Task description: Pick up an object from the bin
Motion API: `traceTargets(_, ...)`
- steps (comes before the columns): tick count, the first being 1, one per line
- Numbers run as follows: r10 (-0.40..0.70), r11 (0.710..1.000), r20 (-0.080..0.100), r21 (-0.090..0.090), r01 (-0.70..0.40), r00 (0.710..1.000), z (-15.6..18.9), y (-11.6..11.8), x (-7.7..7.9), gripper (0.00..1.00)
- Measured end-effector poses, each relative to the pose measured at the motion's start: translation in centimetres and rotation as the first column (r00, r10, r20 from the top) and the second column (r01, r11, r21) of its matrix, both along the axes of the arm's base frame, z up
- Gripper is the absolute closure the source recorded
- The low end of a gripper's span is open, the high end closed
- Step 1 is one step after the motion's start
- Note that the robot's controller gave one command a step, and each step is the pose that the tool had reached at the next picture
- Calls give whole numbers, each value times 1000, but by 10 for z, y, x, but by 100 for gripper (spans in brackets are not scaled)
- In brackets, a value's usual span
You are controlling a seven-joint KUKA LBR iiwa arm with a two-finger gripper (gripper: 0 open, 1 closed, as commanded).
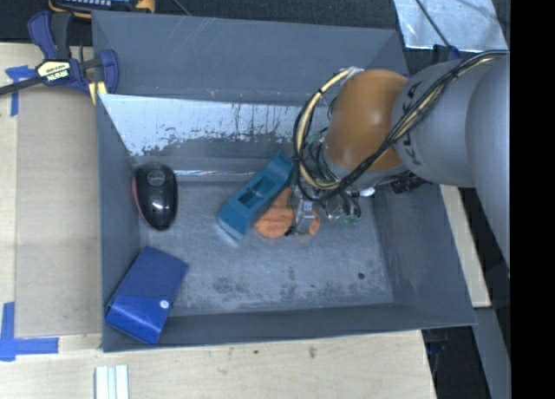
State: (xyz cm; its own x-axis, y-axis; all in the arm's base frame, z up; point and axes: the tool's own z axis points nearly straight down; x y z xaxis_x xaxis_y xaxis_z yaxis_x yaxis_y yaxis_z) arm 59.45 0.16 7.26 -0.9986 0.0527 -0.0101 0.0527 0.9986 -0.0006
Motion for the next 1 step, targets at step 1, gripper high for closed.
traceTargets(1,0,1000,0,0,0,1000,0,0,0,100)
